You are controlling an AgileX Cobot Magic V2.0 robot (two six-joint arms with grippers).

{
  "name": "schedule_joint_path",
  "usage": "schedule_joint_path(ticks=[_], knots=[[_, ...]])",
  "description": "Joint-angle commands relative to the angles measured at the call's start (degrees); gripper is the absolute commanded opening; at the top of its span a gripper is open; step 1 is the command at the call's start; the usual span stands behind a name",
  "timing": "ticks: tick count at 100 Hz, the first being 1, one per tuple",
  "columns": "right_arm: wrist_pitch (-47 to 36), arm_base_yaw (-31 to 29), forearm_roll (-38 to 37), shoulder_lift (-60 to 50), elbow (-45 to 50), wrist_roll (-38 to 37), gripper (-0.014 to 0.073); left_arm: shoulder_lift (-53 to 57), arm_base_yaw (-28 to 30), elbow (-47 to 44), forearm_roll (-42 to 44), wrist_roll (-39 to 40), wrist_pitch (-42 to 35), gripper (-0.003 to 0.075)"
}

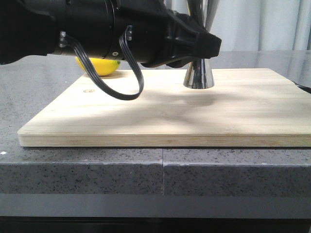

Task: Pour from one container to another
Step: 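Lift the beaker with the right gripper above the jigger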

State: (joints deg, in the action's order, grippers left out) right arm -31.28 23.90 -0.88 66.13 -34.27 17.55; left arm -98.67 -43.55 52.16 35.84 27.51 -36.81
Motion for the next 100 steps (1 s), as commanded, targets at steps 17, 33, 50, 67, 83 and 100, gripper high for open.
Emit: schedule_joint_path(ticks=[17, 33, 50, 67, 83, 100], knots=[[0.71, -0.08, -5.34, -3.03, -4.70, 0.57, 0.0295, 3.11, -0.07, 1.73, 0.34, 2.40, -4.23, -0.0021], [3.11, -0.08, -8.59, -3.42, -5.59, 1.90, 0.0295, 3.11, -0.07, 1.73, 1.71, 3.59, -4.23, -0.0021], [3.50, -0.08, -8.60, -3.42, -5.59, 5.36, 0.0295, 3.11, -0.07, 1.73, 3.47, 4.23, -4.23, -0.0021], [3.60, -0.08, -8.60, -3.53, -5.59, 7.72, 0.0295, 3.11, -0.07, 1.73, 4.44, 5.23, -4.23, -0.0021], [3.60, -0.18, -8.60, -4.15, -5.63, 10.34, 0.0295, 3.11, -0.07, 1.73, 4.87, 5.26, -4.23, -0.0021], [3.82, -1.67, -8.60, -4.92, -6.63, 10.64, 0.0295, 3.11, -0.07, 1.73, 4.91, 5.26, -4.23, -0.0021]])
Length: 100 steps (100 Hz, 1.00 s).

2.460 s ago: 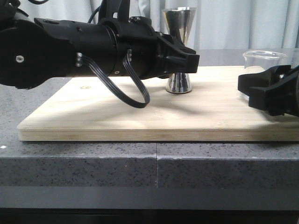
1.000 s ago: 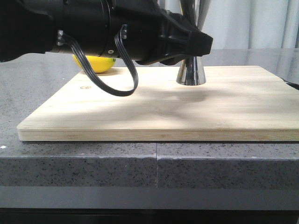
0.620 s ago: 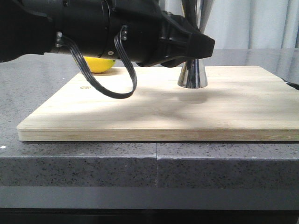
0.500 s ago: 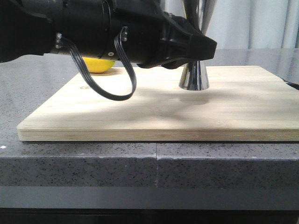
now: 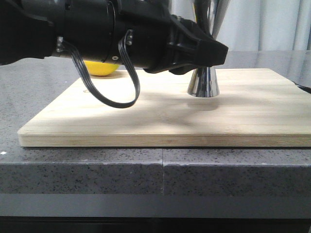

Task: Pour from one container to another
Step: 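Lift the beaker with the right gripper above the jigger, then tilt the beaker with the right gripper over the jigger cup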

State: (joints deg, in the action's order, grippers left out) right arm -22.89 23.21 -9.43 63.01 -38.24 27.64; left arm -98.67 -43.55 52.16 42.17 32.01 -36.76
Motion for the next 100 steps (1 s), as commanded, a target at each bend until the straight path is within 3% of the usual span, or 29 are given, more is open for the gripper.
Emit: schedule_joint_path(ticks=[1, 69, 100], knots=[[-4.57, -1.12, -0.05, -1.80, -2.83, 0.55, 0.0295, 3.11, -0.07, 1.73, -1.42, 0.76, -4.28, -0.0021], [3.87, -1.45, -8.36, -2.17, -6.84, 0.55, 0.0295, 3.11, 0.03, 1.83, -1.42, 0.76, -4.28, -0.0021], [4.65, -1.45, -8.67, -2.17, -6.84, 0.55, 0.0295, 3.11, 2.01, 1.83, -1.42, 0.76, -4.40, -0.0021]])
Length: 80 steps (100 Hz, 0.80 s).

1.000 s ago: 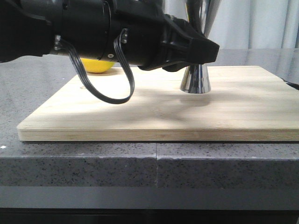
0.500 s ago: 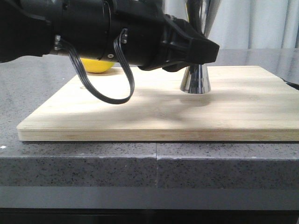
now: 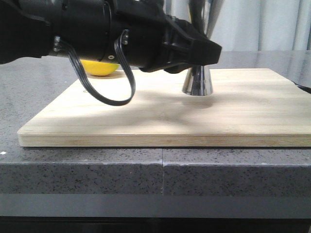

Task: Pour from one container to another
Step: 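Tilt the beaker with the right gripper over the jigger cup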

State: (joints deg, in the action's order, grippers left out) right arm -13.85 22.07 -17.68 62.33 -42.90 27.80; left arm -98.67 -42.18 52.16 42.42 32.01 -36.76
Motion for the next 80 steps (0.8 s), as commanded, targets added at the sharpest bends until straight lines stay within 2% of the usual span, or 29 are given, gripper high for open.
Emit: schedule_joint_path(ticks=[1, 32, 80], knots=[[-4.38, -0.31, -0.42, -1.50, -2.19, 0.39, 0.0295, 3.11, 0.77, 1.83, -1.67, 0.76, -4.40, -0.0021], [-3.15, 1.81, -2.14, -1.50, -2.60, 0.39, 0.0295, 3.11, 0.90, 1.83, -1.67, 0.76, -4.40, -0.0021], [-1.84, 1.93, -4.34, -1.50, -2.60, 0.39, 0.0295, 3.11, 0.90, 1.83, -1.77, 0.76, -4.40, -0.0021]])
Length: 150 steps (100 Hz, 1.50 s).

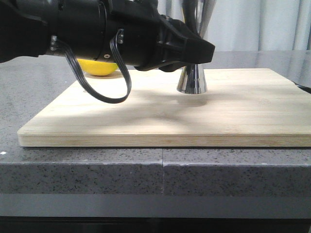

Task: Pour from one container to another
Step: 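Tilt the beaker with the right gripper over the jigger cup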

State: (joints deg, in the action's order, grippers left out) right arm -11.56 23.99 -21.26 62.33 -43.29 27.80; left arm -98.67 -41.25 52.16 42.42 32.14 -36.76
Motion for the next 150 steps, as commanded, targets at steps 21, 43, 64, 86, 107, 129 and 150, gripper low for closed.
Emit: schedule_joint_path(ticks=[21, 43, 64, 86, 107, 129, 150], knots=[[-3.90, 0.02, -2.07, -1.50, -2.21, 0.39, 0.0295, 3.11, -0.03, 1.83, -1.77, 0.64, -4.40, -0.0021], [-3.30, 0.02, -4.01, -1.50, -2.21, 0.39, 0.0295, 3.11, -0.03, 1.83, -1.77, 0.64, -4.40, -0.0021], [-3.22, 0.02, -4.73, -1.50, -2.21, 0.39, 0.0295, 3.11, -0.03, 1.83, -1.77, 0.64, -4.40, -0.0021], [-3.17, 0.02, -7.12, -1.50, -2.21, 0.39, 0.0295, 3.11, -0.03, 1.83, -1.77, 0.64, -4.40, -0.0021], [-3.17, 0.02, -8.57, -1.50, -2.21, 0.39, 0.0295, 3.11, -0.03, 1.83, -1.77, 0.64, -4.40, -0.0021], [-3.08, 0.02, -9.86, -1.50, -2.21, 0.39, 0.0295, 3.11, -0.03, 1.83, -1.77, 0.64, -4.51, -0.0021], [-2.95, 0.02, -11.66, -1.50, -2.21, 0.39, 0.0295, 3.11, -0.03, 1.83, -1.77, 0.64, -4.51, -0.0021]])
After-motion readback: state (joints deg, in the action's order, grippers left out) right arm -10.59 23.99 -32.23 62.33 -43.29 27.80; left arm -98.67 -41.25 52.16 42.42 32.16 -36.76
